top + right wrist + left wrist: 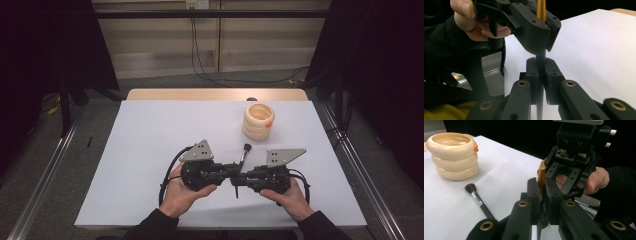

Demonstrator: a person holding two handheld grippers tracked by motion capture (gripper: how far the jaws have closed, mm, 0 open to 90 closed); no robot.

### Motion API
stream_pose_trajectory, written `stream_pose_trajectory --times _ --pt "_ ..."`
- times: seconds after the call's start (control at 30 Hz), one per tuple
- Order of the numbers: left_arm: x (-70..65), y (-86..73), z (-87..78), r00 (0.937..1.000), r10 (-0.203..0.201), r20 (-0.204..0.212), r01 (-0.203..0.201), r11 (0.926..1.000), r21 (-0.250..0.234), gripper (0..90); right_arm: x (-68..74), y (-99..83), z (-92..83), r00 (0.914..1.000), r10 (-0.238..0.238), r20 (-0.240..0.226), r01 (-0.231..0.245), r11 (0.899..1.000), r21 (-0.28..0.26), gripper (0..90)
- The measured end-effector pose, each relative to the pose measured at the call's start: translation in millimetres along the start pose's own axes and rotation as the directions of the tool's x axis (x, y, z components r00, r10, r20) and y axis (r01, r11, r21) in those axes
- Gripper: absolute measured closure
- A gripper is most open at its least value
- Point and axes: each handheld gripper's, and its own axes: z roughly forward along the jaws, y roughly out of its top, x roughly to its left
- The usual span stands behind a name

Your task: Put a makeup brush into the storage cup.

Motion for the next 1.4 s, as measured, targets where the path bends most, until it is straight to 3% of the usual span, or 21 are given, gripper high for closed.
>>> stream_pose_trajectory --times 0.23,0.37,0.5,0.63,0.67,0.8,0.93,1.2,1.4 --pt "1.6 -1.6 -0.4 1.0000 0.008 0.000 -0.008 0.9998 -0.016 82.3 -0.1 0.1 -0.3 1.0000 0.001 0.004 -0.001 1.000 -0.002 83.7" --pt "0.9 -2.2 -1.5 0.9991 0.042 0.000 -0.042 0.9986 -0.031 73.3 0.2 0.4 -0.7 1.0000 -0.002 0.006 0.002 1.000 -0.001 83.7" --pt "1.0 -3.1 -2.4 0.9989 0.043 -0.017 -0.044 0.9976 -0.053 61.4 -0.4 0.2 -1.4 0.9999 -0.003 0.017 0.003 1.000 -0.001 83.7" --pt "2.7 -3.5 -5.5 0.9986 0.027 -0.046 -0.030 0.9977 -0.061 48.7 -0.8 0.4 -2.6 0.9997 -0.003 0.023 0.003 1.000 -0.002 83.7" --pt "3.5 -3.6 -6.3 0.9986 0.019 -0.049 -0.022 0.9979 -0.060 42.0 -1.0 0.4 -2.9 0.9996 -0.003 0.027 0.003 1.000 -0.004 83.7" --pt "6.1 -5.2 -9.6 0.9975 -0.001 -0.071 -0.004 0.9977 -0.067 34.6 -1.0 0.7 -3.4 0.9994 -0.001 0.036 0.001 1.000 -0.010 83.8" --pt "8.6 -7.7 -12.4 0.9952 -0.009 -0.097 0.000 0.9960 -0.090 19.3 -1.4 1.4 -4.5 0.9989 -0.003 0.047 0.005 1.000 -0.026 83.8" --pt "15.6 -14.1 -23.4 0.9892 -0.052 -0.137 0.037 0.9934 -0.109 7.0 -2.8 2.2 -8.3 0.9974 0.002 0.072 0.001 0.999 -0.039 83.8" --pt "21.6 -19.1 -34.2 0.9836 -0.059 -0.171 0.037 0.9913 -0.126 0.8 -5.1 2.8 -11.7 0.9960 0.003 0.089 0.001 0.999 -0.044 83.8"
